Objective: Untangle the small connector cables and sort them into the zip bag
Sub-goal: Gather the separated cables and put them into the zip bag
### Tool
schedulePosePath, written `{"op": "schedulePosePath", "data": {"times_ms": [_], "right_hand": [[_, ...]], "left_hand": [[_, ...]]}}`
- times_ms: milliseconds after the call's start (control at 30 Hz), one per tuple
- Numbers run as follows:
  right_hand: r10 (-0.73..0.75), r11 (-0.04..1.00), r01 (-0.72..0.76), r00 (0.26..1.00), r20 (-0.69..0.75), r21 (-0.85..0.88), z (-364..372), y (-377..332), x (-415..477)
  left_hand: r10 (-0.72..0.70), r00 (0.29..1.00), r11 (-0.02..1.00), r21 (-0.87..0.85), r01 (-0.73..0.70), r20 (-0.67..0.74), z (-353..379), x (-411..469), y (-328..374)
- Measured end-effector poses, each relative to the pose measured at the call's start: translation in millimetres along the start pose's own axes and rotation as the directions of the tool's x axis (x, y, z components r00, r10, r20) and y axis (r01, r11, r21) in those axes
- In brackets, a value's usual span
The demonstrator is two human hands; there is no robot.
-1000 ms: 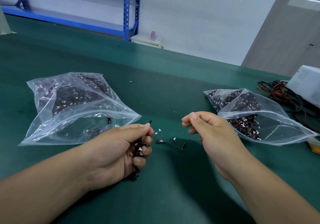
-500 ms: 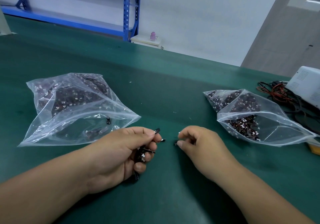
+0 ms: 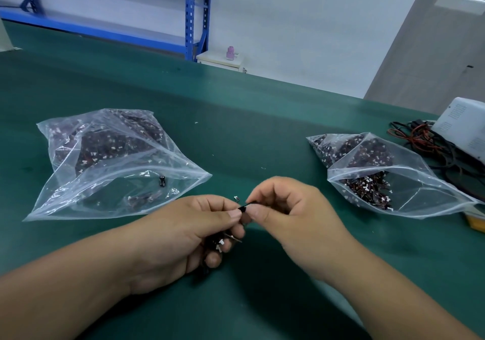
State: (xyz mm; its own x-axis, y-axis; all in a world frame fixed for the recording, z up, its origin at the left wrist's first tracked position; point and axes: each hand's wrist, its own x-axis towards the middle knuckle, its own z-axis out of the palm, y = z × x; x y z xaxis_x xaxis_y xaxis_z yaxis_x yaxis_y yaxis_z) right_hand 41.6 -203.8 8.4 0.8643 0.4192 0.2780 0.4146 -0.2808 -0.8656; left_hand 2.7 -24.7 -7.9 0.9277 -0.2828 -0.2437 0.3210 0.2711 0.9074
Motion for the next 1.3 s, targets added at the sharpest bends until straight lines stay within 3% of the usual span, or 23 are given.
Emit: {"op": "schedulePosePath", "data": {"times_ms": [167, 333, 533, 600, 700, 767, 1000, 1200, 1300], "right_hand": [[0.216, 0.965, -0.179, 0.957, -0.192, 0.193, -21, 9, 10], [0.245, 0.961, -0.274, 0.912, -0.33, -0.041, -33, 25, 13], [0.174, 0.958, -0.233, 0.935, -0.308, -0.168, -31, 28, 12], [0.064, 0.971, -0.122, 0.961, -0.269, -0.207, -24, 20, 8], [-0.088, 0.954, 0.064, 0.994, -0.07, -0.293, -5, 5, -2], [-0.02, 0.946, 0.027, 0.999, 0.027, -0.323, 7, 2, -9], [0.132, 0.973, -0.132, 0.991, -0.01, -0.191, 9, 2, -10], [0.106, 0.95, -0.141, 0.985, -0.138, -0.277, -18, 5, 5], [0.129, 0.852, -0.202, 0.975, -0.179, -0.483, -38, 16, 12]], "left_hand": [[-0.085, 0.99, 0.976, -0.21, 0.06, -0.112, -7, 7, 3], [-0.087, 0.993, 0.96, -0.272, 0.062, -0.081, -10, 6, 4], [-0.076, 0.993, 0.971, -0.234, 0.052, -0.093, -6, 6, 3], [-0.077, 0.992, 0.973, -0.224, 0.052, -0.104, -5, 5, 3], [-0.065, 0.993, 0.976, -0.214, 0.042, -0.1, -4, 4, 4], [-0.054, 0.995, 0.98, -0.197, 0.036, -0.084, -4, 2, 5], [-0.028, 0.998, 0.979, -0.204, 0.014, -0.063, -5, 2, 3], [-0.04, 0.997, 0.958, -0.286, 0.019, -0.068, -9, 8, 2], [-0.025, 0.996, 0.952, -0.306, -0.002, -0.084, -8, 9, 1]]}}
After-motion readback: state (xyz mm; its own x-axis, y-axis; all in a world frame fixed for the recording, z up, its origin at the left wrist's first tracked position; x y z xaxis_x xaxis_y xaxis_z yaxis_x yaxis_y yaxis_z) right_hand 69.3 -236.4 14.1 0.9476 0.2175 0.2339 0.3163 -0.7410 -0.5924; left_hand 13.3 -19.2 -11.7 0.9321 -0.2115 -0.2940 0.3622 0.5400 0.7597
